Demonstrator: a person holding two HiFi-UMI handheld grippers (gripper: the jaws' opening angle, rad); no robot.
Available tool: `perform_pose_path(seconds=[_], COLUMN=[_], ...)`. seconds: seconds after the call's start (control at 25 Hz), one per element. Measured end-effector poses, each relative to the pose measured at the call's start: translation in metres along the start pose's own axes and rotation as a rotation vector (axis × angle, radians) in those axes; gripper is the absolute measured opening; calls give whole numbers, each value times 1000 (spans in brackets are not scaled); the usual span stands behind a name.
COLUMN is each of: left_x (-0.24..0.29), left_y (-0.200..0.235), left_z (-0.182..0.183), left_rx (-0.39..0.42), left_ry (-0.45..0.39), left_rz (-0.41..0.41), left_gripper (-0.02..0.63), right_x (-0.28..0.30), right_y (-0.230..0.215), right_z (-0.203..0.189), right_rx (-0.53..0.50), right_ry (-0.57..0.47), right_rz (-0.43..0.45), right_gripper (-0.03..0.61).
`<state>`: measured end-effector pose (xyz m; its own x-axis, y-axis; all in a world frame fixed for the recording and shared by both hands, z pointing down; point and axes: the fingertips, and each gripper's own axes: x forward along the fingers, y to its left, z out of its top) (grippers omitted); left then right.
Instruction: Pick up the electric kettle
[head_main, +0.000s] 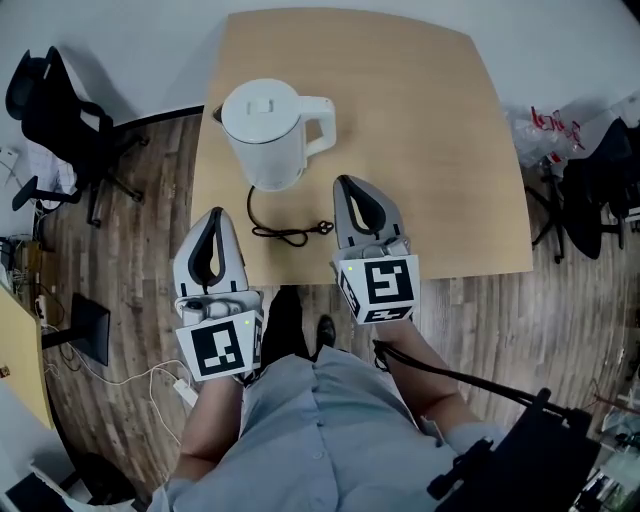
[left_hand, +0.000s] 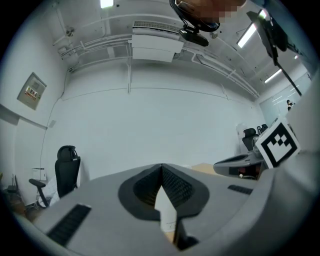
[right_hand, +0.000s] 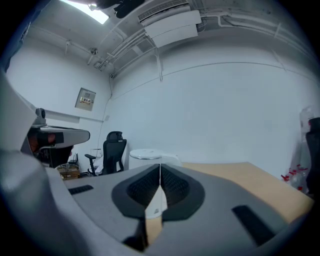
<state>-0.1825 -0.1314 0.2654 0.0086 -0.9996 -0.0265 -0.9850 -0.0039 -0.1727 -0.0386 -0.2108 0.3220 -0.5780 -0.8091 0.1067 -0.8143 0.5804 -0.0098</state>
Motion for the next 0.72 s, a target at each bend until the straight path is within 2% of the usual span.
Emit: perform_pose_path(seconds=[0.4,0.72], left_x=[46,72], left_y=[32,34], left_z=[-42,-71], left_rx=[-10,-27], left_ry=[77,133], left_rz=[-1,-10], left_gripper=[0,0], right_x=[47,64], right_y=[-21,-33], right_z=[-38,-75], right_rx=[30,60], right_ry=[88,150], right_rz=[-64,-103], right_gripper=[3,5])
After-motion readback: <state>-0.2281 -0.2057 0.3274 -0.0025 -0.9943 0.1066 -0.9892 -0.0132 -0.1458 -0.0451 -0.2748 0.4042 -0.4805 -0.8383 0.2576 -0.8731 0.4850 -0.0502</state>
